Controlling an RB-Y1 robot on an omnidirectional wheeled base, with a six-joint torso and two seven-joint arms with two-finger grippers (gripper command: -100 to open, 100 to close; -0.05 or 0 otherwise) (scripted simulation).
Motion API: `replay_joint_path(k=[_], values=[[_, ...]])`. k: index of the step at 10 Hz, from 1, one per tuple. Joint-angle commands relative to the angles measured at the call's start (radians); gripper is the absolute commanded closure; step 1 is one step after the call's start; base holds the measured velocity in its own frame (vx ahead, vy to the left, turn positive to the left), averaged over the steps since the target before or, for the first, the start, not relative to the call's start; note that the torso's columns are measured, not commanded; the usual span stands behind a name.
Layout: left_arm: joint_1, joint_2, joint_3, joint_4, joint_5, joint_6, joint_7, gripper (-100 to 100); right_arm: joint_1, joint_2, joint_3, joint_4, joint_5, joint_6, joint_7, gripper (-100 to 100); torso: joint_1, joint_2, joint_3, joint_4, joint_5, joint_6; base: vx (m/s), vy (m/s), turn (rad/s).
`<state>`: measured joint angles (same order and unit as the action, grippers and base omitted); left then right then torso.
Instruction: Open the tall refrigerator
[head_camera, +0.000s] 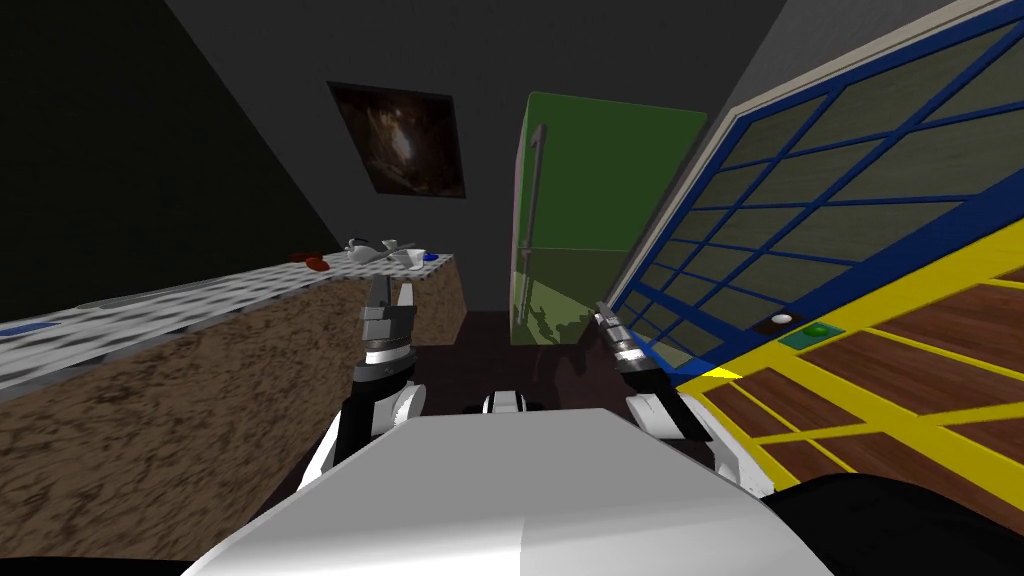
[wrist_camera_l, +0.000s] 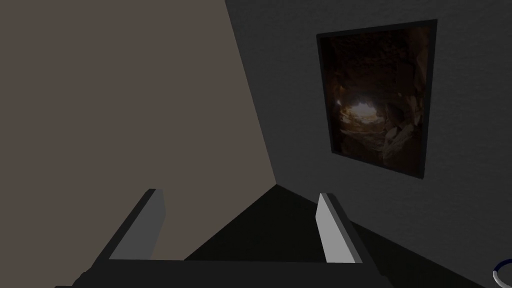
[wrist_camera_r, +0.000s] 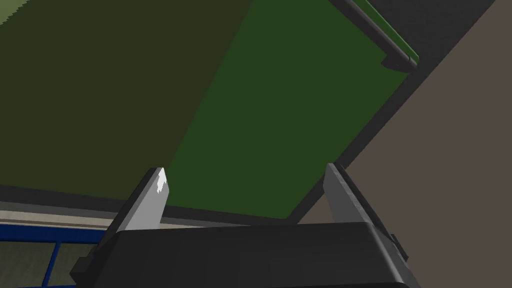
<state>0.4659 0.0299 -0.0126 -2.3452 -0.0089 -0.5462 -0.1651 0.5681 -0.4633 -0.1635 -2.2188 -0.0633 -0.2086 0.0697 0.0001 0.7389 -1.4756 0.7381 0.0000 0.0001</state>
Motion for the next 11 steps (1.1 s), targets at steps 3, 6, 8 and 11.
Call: replay_joint_path(k=[3,6,8,11], values=[[0.000,0.000,0.000,0.000,0.000,0.000,0.000,0,0.042,-0.127,-0.074,-0.004,0.015,0.086,0.073,-100,0.000,0.000,0.000,0.000,0.000,0.000,0.064,0.080,0.032],[0.000,0.000,0.000,0.000,0.000,0.000,0.000,0,0.054,-0.186,-0.097,-0.005,0.021,0.114,0.097,-100,-0.001,-0.001,-0.001,0.000,0.000,0.000,0.066,0.067,0.023],[0.000,0.000,0.000,0.000,0.000,0.000,0.000,0,0.079,-0.260,-0.143,-0.002,0.032,0.173,0.147,-100,0.001,-0.001,0.000,0.000,0.000,0.000,0.085,0.103,0.041],[0.000,0.000,0.000,0.000,0.000,0.000,0.000,0,0.091,-0.325,-0.167,0.002,0.038,0.203,0.173,-100,-0.001,-0.001,0.000,0.000,0.000,0.000,0.068,0.070,0.024]])
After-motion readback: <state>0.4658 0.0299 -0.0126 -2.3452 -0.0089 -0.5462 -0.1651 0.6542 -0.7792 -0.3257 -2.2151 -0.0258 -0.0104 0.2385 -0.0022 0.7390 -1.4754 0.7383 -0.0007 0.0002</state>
